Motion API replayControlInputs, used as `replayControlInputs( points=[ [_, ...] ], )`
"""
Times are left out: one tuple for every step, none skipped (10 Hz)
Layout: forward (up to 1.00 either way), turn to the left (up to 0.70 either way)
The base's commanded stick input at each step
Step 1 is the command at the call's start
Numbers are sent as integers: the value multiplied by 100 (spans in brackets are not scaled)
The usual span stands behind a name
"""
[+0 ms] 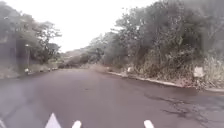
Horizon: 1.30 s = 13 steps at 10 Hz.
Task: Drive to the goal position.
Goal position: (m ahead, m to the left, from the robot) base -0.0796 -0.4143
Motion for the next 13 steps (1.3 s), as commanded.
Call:
replayControlInputs(
  points=[
    [100,14],
    [100,19],
    [100,24],
    [100,29],
    [100,34],
    [100,39],
    [100,28],
    [100,14],
    [100,1],
    [100,8],
    [100,16],
    [100,24],
    [100,31]
  ],
)
